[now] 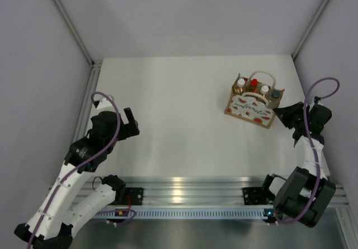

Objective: Take the personal care products out of the canvas bag

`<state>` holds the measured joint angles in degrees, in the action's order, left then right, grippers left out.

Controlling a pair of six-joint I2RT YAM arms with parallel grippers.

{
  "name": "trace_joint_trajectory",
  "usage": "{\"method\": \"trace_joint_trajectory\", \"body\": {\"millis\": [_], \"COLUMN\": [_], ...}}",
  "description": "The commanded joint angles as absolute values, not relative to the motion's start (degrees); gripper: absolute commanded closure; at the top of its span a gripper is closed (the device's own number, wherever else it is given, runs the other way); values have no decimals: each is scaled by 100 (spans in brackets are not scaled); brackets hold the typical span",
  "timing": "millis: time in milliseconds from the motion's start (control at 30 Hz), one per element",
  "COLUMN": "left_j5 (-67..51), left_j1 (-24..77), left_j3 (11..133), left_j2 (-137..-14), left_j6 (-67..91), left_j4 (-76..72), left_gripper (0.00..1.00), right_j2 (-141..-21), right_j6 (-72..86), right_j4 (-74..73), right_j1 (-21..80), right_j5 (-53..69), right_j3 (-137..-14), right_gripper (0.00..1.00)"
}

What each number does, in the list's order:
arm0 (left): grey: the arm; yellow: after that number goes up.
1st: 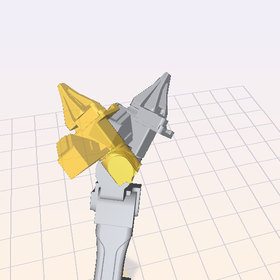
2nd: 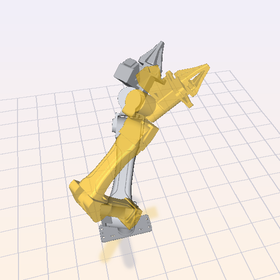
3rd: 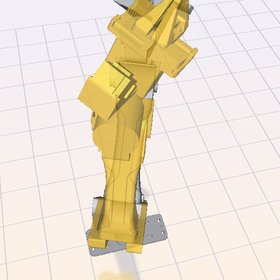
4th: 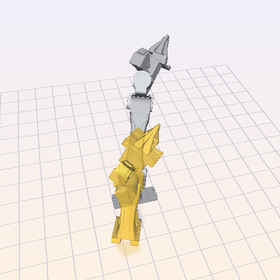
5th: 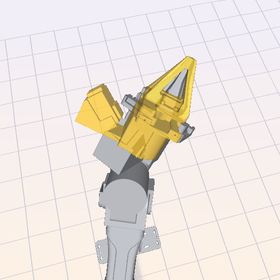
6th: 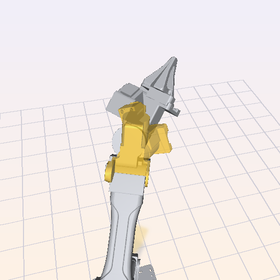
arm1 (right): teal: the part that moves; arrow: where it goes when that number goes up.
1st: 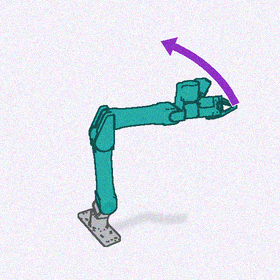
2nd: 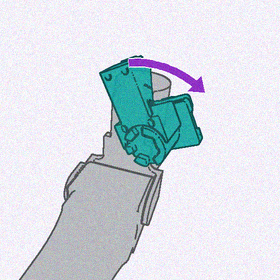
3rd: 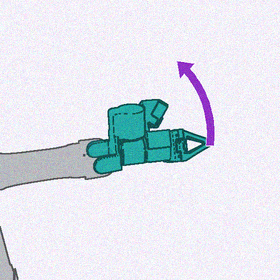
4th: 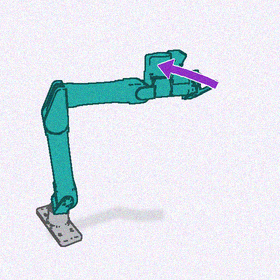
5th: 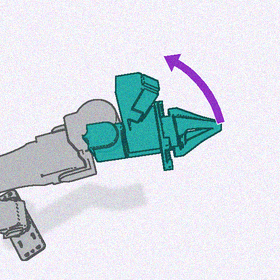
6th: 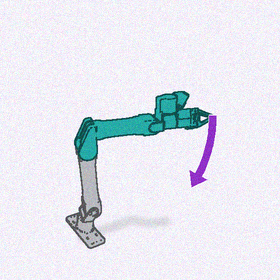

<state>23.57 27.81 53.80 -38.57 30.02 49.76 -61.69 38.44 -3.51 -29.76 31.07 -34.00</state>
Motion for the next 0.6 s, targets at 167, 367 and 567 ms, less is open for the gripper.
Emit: {"method": "trace_joint_trajectory", "body": {"millis": [167, 367, 567], "left_j5": [828, 728, 993], "left_j1": [2821, 3670, 4525], "left_j3": [6309, 7258, 9252], "left_j2": [-5078, -6730, -8664], "left_j6": [3708, 3736, 3227], "left_j4": [4054, 3604, 3604], "left_gripper": [2, 2, 2], "right_j2": [-6538, -6671, -6741], "right_j6": [3375, 3305, 3401], "right_j4": [-378, -264, -80], "right_j1": [-2936, -2936, -2936], "right_j5": [2663, 2637, 2593], "right_j3": [-2953, -2857, -2646], "right_gripper": [92, 100, 100]}}
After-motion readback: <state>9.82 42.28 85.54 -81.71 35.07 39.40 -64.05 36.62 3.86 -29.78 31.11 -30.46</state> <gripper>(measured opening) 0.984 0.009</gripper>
